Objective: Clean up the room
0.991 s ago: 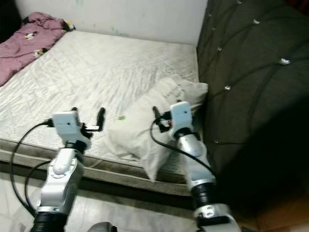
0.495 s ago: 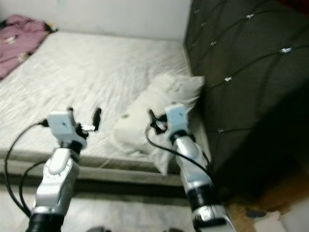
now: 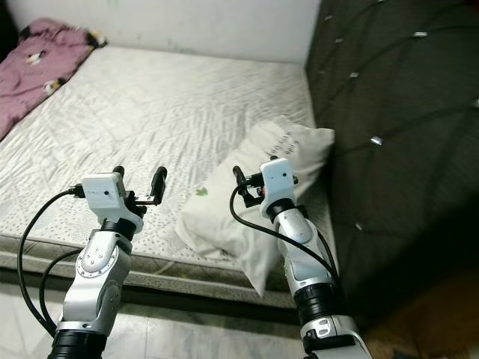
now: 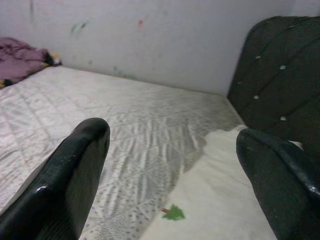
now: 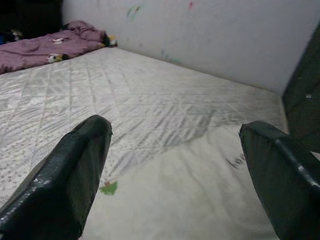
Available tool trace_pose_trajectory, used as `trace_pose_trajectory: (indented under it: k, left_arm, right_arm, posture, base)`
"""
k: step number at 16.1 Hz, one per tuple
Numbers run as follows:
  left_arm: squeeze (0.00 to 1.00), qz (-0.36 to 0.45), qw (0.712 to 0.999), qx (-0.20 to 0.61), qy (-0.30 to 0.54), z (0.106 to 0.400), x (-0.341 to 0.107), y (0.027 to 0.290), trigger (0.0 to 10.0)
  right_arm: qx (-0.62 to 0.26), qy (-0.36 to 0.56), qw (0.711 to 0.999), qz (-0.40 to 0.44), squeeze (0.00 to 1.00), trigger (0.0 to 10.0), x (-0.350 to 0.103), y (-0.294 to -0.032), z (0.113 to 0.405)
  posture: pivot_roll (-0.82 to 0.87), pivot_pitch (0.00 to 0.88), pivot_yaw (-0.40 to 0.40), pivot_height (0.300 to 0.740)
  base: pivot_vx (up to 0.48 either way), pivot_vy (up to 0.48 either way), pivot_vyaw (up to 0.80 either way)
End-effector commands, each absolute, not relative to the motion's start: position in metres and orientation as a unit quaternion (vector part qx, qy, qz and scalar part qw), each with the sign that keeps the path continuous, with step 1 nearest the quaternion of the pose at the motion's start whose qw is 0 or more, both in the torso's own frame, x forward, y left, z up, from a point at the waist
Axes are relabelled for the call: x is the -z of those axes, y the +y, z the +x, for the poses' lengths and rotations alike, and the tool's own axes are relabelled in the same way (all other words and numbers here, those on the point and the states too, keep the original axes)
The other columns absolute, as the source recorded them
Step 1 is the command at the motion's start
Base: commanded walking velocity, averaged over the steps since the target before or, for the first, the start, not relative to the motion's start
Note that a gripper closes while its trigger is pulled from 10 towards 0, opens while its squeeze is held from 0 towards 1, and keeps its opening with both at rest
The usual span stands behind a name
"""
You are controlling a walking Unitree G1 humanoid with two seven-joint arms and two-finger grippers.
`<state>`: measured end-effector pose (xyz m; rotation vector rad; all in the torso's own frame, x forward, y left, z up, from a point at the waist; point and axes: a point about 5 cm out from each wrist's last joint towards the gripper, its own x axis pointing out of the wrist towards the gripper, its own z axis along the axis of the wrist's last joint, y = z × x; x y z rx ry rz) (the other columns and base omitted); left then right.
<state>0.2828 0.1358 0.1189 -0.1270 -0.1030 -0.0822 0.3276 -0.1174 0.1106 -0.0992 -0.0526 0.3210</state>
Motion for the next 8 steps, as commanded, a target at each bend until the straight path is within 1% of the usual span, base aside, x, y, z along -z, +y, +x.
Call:
trace_pose_trajectory:
  k: [1, 2, 8]
  left_arm:
    - [0.0, -0.063, 0.996, 0.036, -0.059, 0.2836, -0.123, 0.138, 10.0]
    - [0.0, -0.062, 0.996, 0.036, -0.058, 0.2838, -0.1229, 0.138, 10.0]
    - [0.0, -0.057, 0.997, 0.028, -0.047, 0.2847, -0.1197, 0.1385, 10.0]
  right_arm:
    - [-0.162, -0.031, 0.985, -0.048, 0.0, 10.0, -0.1144, -0.1171, 0.3297]
    - [-0.162, -0.031, 0.985, -0.048, 0.0, 10.0, -0.1145, -0.1171, 0.3298]
    - [-0.163, -0.028, 0.985, -0.043, 0.0, 10.0, -0.1132, -0.1165, 0.3294]
  posture:
    - [-0.04, 0.0, -0.015, 0.74]
    - [-0.04, 0.0, -0.016, 0.74]
    - [-0.04, 0.0, -0.011, 0.74]
  base:
    - [0.345, 0.0, 0.0]
    - [0.322, 0.0, 0.0]
    - [0.0, 0.0, 0.0]
